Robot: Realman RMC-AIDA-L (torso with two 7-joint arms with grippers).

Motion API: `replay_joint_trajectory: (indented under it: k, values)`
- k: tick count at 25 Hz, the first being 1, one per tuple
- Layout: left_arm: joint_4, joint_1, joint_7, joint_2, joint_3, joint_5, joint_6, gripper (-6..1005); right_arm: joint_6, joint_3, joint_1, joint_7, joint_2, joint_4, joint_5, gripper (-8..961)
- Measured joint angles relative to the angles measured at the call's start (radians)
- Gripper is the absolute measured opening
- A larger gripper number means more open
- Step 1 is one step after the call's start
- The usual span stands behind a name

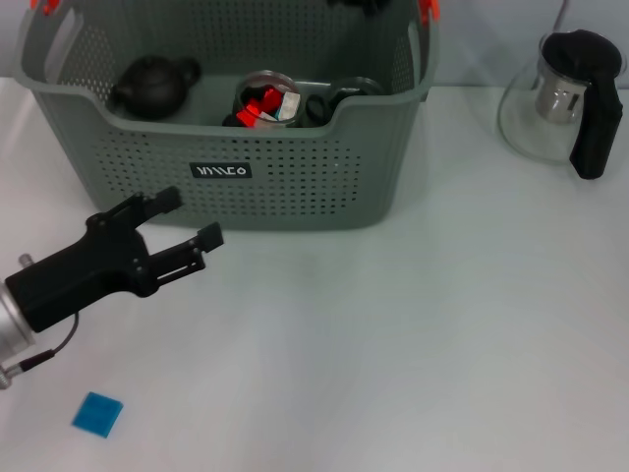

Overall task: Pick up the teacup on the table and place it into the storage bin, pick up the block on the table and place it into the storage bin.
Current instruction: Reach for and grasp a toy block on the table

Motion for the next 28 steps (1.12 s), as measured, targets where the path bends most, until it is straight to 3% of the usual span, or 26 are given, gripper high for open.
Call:
replay_joint_trajectory:
  k: [5,8,10,12,16,19,21,25,28]
  values:
    - [0.004,0.010,0.000,0.006,-0.039,0.000,0.003,872,0.019,-0.029,-0.369,-0.276,-0.006,-0.114,0.428,129]
    - [0.007,-0.001,-0.006,0.010,-0.040,0.000,0.000,872,-0.032,-0.021,-0.566,-0.565,-0.003,-0.090,0.669,145]
    - [0.007,-0.012,-0.014,0.013,-0.039,0.001,-0.007,872,-0.066,-0.026,-0.658,-0.739,-0.001,-0.022,0.800,156]
    - [0.005,-0.022,-0.016,0.015,-0.035,0.001,-0.014,872,-0.097,-0.031,-0.689,-0.881,-0.001,0.104,0.860,166]
    - [0.019,-0.031,-0.035,0.016,-0.031,0.004,-0.002,872,-0.138,-0.036,-0.650,-1.102,-0.002,0.384,0.841,220]
    - [0.110,-0.017,-0.115,0.021,-0.002,0.011,0.053,872,-0.140,-0.036,-0.627,-1.180,-0.004,0.478,0.835,286]
    - [0.244,0.007,-0.211,0.020,0.035,0.028,0.109,872,-0.141,-0.037,-0.622,-1.194,-0.005,0.496,0.832,329]
    - [0.639,0.035,-0.465,0.014,0.095,0.176,0.222,872,-0.136,-0.030,-0.614,-1.196,-0.006,0.498,0.803,416]
    - [0.860,0.031,-0.559,0.014,0.103,0.252,0.324,872,-0.131,-0.024,-0.607,-1.200,-0.007,0.499,0.795,543]
